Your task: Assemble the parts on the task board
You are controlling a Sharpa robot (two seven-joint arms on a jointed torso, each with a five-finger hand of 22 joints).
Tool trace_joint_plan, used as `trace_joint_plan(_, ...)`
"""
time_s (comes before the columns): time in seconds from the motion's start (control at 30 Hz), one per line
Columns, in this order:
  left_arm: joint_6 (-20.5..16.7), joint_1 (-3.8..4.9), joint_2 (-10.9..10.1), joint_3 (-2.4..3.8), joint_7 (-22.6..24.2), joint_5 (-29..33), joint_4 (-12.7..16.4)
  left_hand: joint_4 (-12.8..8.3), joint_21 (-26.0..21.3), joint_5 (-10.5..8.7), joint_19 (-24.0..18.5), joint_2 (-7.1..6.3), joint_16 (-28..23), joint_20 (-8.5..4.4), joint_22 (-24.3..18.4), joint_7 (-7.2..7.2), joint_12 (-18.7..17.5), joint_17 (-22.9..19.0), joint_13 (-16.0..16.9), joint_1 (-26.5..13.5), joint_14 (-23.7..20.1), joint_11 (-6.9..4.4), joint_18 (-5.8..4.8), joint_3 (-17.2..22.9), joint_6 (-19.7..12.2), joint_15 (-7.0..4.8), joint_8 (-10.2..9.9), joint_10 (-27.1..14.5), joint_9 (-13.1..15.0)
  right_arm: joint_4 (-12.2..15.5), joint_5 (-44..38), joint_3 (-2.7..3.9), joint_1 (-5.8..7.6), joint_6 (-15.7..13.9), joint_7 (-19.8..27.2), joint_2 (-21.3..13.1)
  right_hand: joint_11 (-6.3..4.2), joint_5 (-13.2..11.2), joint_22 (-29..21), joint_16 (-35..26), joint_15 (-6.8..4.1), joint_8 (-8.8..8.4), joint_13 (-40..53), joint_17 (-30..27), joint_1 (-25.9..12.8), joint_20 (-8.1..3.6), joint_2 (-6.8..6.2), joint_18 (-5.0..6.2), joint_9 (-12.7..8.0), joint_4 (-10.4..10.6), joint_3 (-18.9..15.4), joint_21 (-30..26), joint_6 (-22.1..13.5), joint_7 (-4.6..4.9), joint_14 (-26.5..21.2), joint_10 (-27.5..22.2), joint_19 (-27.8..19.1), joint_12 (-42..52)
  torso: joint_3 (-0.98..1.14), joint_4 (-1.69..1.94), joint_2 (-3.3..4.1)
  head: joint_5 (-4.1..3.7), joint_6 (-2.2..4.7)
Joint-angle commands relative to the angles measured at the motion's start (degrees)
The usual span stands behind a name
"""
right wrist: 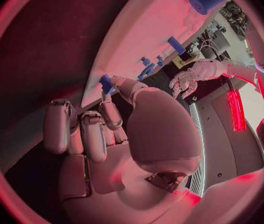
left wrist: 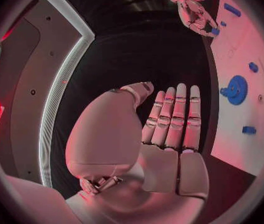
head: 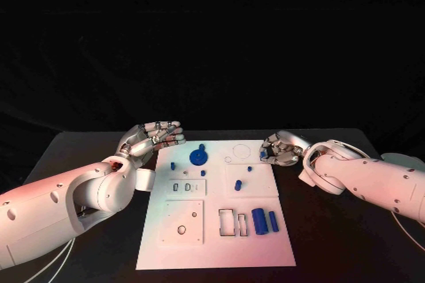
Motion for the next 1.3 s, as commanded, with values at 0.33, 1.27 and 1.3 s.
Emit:
trace_joint_plan(0.33,0.9,0.05,0.0,0.04,0.2,0.1,0.2,0.0,-0.2,-0.06,-0.4,-0.18,-0.4,0.15,-0.1,1.61,-0.3,0.1,0.1,-0.5,-0.4,0.08,0.29,0.3,-0.3,-0.07,-0.3,-0.1,-0.1,-0.6,-1.8,-0.02,-0.48,0.4,-0.7,0.6,-0.48,0.0,1.4,-0.1,-0.54,0.45,0.0,8.2,0.0,-0.41,0.39,0.47,0.1,-0.4,-0.1,0.4,0.5,-0.18,4.3,0.1,0.1,0.2,0.04,0.04,0.01,0.05,-0.27)
trace_joint_plan(1.27,0.9,0.05,0.1,0.04,0.2,0.1,0.0,-0.2,-0.2,-0.09,-0.5,-0.17,-0.5,0.17,-0.1,1.63,-0.3,0.2,0.1,-0.7,-0.4,0.09,0.3,0.6,-0.3,-0.07,-0.3,-0.1,0.0,8.6,-0.2,0.13,0.33,-4.0,-4.7,-0.9,-1.37,-0.1,2.3,-0.2,-1.38,3.46,0.4,8.1,-1.0,-1.28,2.12,0.27,1.5,-0.6,0.8,1.0,1.0,-1.15,4.4,0.7,0.8,0.3,-0.06,0.0,-0.09,0.41,-0.37)
trace_joint_plan(1.3,0.9,0.05,0.1,0.03,0.2,0.1,0.0,-0.2,-0.2,-0.09,-0.5,-0.17,-0.5,0.17,-0.1,1.63,-0.3,0.2,0.1,-0.7,-0.4,0.09,0.3,0.6,-0.3,-0.07,-0.3,-0.1,0.0,9.3,-0.3,0.14,0.45,-4.1,-5.5,-0.9,-1.41,-0.1,2.3,-0.2,-1.4,3.57,0.4,8.1,-0.9,-1.3,2.24,0.27,1.5,-0.6,0.9,1.0,1.1,-1.2,4.4,0.7,0.8,0.3,-0.07,0.01,-0.07,0.41,-0.32)
